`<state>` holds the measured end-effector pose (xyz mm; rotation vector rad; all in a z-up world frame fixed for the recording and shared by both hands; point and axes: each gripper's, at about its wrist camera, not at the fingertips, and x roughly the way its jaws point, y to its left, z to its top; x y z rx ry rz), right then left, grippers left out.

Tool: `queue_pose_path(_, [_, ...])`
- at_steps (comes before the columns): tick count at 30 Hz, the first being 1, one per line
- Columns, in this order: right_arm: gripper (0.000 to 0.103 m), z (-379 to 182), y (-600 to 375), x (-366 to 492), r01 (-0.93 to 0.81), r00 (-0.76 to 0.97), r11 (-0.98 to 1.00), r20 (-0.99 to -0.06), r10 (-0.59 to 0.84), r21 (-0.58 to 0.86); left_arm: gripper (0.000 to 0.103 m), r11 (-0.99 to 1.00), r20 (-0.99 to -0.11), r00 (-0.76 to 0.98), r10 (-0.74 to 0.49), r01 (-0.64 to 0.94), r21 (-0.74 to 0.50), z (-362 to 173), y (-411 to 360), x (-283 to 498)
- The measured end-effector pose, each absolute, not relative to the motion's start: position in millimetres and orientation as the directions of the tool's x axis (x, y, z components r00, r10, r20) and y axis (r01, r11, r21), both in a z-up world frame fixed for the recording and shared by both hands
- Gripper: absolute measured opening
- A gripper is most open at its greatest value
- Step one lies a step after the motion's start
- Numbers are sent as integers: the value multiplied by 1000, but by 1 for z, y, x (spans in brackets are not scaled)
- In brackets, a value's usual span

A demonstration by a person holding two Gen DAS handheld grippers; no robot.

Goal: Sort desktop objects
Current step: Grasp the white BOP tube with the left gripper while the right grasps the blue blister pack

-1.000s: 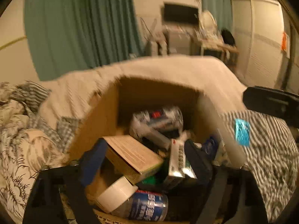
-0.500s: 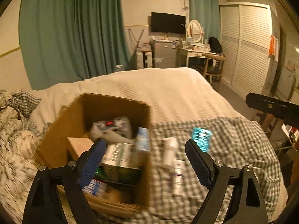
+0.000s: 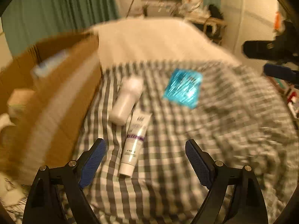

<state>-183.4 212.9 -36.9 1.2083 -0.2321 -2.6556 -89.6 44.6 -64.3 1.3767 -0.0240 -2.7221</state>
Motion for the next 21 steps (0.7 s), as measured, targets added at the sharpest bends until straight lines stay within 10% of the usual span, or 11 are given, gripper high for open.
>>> queue_pose_path(8, [68,-131,178,-255,101,-549,-969,-800,-242,224,30,-995,-828,-560,-36,94,-21,-115,13,-127])
queue_pose_path(14, [88,-169,171,-284,3,-581,-945,-769,-268,327,27,-996,-784,-620,-27,81,-30,-114,11,-123])
queue_pose_path(21, [69,-172,139,-281,58,-574,-996,-814,-95,75,27,-993,-785,-619,17,83,-86,-106,3,-109])
